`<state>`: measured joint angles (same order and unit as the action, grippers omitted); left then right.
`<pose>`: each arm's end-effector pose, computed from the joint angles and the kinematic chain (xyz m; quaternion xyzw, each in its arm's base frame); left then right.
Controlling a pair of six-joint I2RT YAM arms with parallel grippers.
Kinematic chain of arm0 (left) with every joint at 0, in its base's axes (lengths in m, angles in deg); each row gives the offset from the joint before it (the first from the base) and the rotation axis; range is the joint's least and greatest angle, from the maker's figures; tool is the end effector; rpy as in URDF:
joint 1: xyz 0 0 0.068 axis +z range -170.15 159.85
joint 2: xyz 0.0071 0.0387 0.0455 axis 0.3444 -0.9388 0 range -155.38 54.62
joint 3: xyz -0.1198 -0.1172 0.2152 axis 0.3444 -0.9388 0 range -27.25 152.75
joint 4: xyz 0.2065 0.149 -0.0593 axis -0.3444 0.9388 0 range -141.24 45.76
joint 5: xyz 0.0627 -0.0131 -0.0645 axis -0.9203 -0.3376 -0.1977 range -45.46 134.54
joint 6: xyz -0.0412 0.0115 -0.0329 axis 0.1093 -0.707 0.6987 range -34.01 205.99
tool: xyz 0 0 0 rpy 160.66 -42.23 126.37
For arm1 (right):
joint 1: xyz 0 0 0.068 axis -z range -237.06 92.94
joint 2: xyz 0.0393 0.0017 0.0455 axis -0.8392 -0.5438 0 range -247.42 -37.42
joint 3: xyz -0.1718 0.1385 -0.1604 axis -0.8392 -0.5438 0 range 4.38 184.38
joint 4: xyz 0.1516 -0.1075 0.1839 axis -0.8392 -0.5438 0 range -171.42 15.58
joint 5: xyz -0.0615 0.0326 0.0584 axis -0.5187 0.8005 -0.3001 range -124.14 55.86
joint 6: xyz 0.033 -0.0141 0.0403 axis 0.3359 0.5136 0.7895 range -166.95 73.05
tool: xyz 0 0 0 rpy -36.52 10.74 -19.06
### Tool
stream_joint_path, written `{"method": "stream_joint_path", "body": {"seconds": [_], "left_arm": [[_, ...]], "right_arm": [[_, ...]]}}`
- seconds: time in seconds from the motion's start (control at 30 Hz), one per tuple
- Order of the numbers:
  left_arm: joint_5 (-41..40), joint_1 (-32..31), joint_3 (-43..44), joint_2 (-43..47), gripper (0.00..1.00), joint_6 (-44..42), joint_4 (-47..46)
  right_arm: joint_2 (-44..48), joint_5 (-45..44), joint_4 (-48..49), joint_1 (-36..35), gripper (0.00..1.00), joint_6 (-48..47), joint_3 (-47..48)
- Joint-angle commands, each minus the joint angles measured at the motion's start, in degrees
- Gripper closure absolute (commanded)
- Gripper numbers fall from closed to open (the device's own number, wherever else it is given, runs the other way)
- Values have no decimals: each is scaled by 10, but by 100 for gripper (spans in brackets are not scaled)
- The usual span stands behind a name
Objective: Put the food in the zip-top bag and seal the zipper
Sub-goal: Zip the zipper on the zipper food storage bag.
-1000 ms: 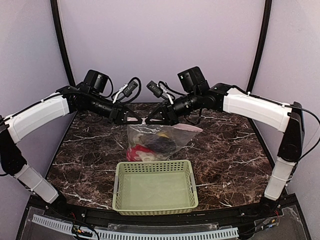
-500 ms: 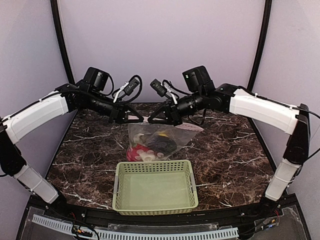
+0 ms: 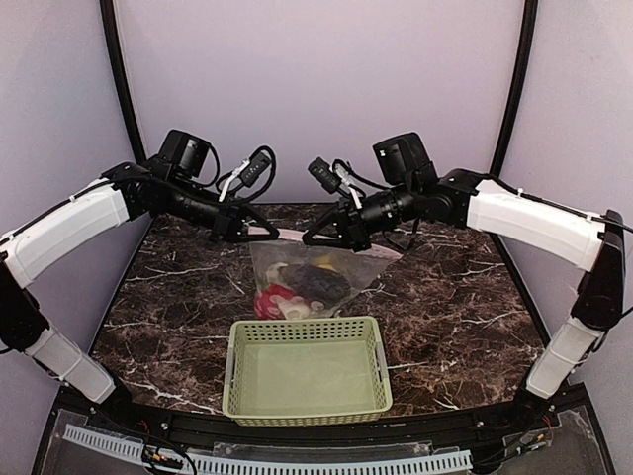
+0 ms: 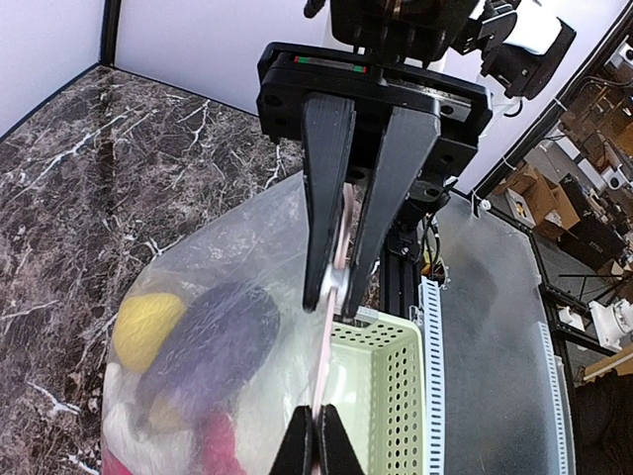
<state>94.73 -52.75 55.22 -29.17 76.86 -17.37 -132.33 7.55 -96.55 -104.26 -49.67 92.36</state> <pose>0.2522 -0.1938 0.3745 0.4689 0.6816 -0.4534 0.3315 0.2414 0.2956 0.3577 -0.5035 0.6541 0.4632 0.3226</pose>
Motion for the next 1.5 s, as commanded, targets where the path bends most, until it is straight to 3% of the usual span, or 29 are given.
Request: {"method": "stream_joint_path", "body": {"seconds": [0.0,0.97,1.47], "left_arm": [[-37,34,14,46,99,-15,50],[-156,92,-9,84,99,-1,30],[-170,124,-18,84,99,10,22]], "right_arm": [[40,-16,-63,28,97,-6,-22],[105,-58,-83,54,97,-9,-89],[140,-83,-90,68,98,-9,-127]]}}
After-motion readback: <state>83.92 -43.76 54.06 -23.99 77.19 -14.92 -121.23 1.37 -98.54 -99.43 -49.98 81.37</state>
